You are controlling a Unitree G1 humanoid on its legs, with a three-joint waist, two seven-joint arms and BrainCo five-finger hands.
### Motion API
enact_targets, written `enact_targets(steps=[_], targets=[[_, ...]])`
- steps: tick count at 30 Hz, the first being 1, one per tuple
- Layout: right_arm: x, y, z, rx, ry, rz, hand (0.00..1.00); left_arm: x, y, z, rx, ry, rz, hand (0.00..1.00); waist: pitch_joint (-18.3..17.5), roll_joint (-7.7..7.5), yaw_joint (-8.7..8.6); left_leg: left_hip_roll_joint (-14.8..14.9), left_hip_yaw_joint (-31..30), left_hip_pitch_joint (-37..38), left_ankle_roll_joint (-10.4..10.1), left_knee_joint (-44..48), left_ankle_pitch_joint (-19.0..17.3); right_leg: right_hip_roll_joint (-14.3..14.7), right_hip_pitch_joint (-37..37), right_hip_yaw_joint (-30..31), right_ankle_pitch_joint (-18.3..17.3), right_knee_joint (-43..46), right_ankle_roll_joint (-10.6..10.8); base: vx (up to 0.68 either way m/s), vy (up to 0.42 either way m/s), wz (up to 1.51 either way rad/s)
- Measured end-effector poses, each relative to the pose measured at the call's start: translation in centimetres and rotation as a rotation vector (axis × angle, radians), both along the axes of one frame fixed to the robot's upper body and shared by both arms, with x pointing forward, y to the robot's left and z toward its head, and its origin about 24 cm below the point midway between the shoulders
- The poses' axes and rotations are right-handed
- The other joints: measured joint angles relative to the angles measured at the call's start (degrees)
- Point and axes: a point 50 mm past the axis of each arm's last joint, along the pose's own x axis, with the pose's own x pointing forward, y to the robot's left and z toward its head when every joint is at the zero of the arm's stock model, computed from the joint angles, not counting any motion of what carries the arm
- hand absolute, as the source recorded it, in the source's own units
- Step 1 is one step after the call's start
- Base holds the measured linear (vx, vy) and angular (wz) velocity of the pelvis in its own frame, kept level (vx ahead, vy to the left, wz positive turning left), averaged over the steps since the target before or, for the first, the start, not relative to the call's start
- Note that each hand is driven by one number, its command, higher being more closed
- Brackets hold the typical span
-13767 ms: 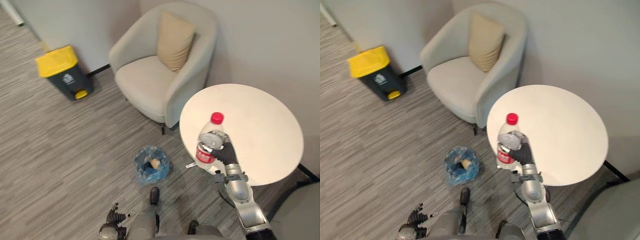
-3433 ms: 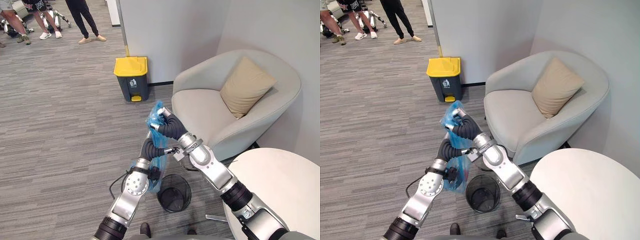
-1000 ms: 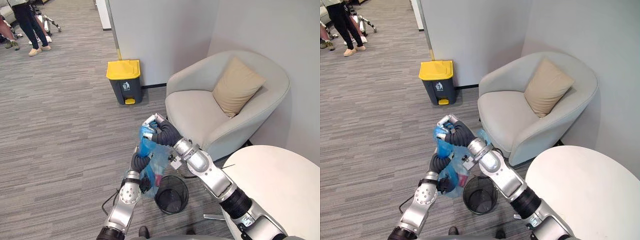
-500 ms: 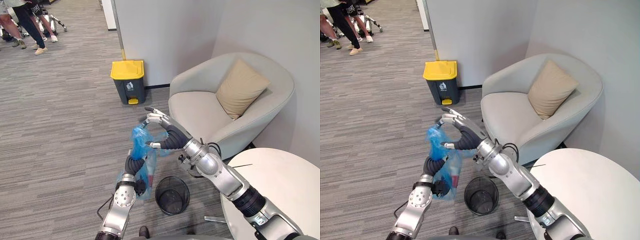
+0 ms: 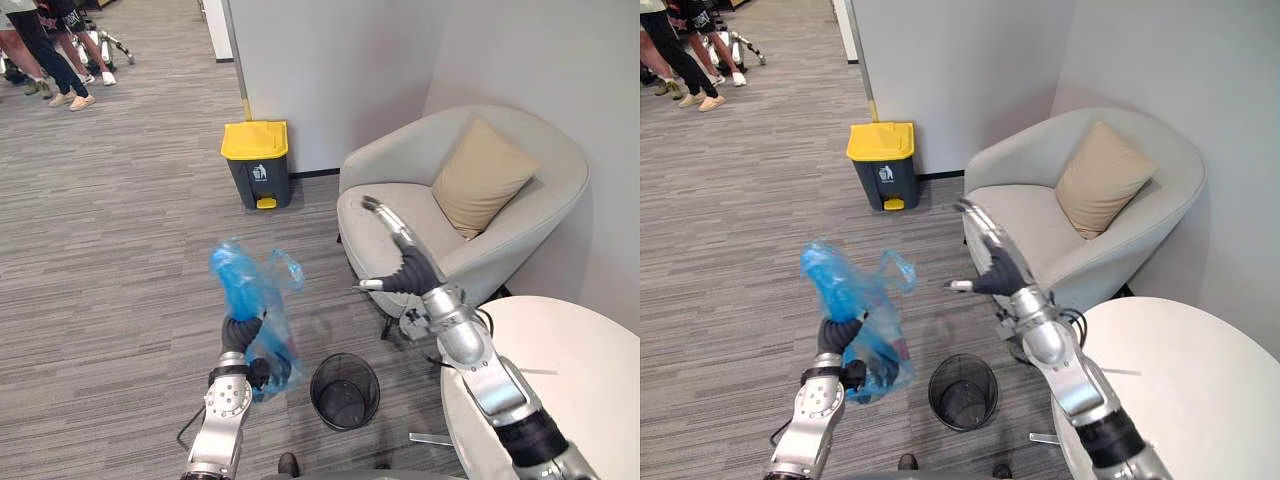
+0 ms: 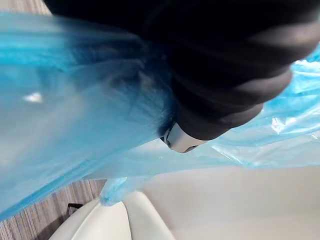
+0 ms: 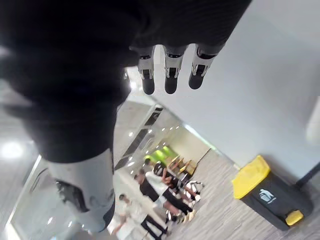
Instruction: Gather rubbish on tea table into small bin, then transfer packed bag to large trash can.
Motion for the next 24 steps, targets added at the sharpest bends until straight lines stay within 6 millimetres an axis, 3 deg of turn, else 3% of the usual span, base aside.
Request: enact_targets(steps=[5,8,12,18,24], targets=[[-1.1,-2.7,-2.9,0.212,0.155,-0.13,0.0,-1.7,2.5,-1.0,-0.035,0.052,0.128,1.0,0.0,0.0,-0.24,-0.1,-0.2,0.0,0.0,0.0,0.0,-0.2,0.1,-0.2,-0.1,-0.1,-0.1,0.0,0.0,0.01],[-1.7,-4.3,-6.1,0.294,0.311,-0.205,0.0,-2.8,4.3,-1.7,-0.041,0.087,0.211,1.0,0.0,0.0,-0.48,-0.4,-1.0,0.0,0.0,0.0,0.0,-0.4,0.7,-1.1,-0.2,-0.6,-0.2,0.0,0.004,0.12],[-2.4,-4.8,-9.5,0.324,0.484,-0.226,0.0,-4.5,5.8,-3.9,-0.052,0.193,0.274,1.0,0.0,-0.03,-0.98,-0.4,-1.2,-0.2,-0.3,0.0,-0.3,-0.5,0.8,-1.2,0.0,-0.9,0.1,0.0,0.003,0.02],[-3.8,-5.5,-14.2,0.341,0.705,-0.273,0.0,-6.1,6.2,-6.7,-0.069,0.347,0.262,1.0,0.0,-0.08,-1.12,-0.5,-1.7,-0.7,-0.2,0.0,-0.5,-0.5,0.8,-1.7,-0.1,-1.4,0.0,0.02,0.0,0.03],[-5.3,-6.2,-17.4,0.333,0.866,-0.323,0.0,-7.6,7.1,-8.2,-0.076,0.441,0.286,1.0,0.1,-0.12,-1.14,-0.5,-2.4,-0.9,-0.2,0.0,-0.5,-0.4,1.2,-2.4,0.0,-1.8,0.1,0.04,-0.003,0.06]])
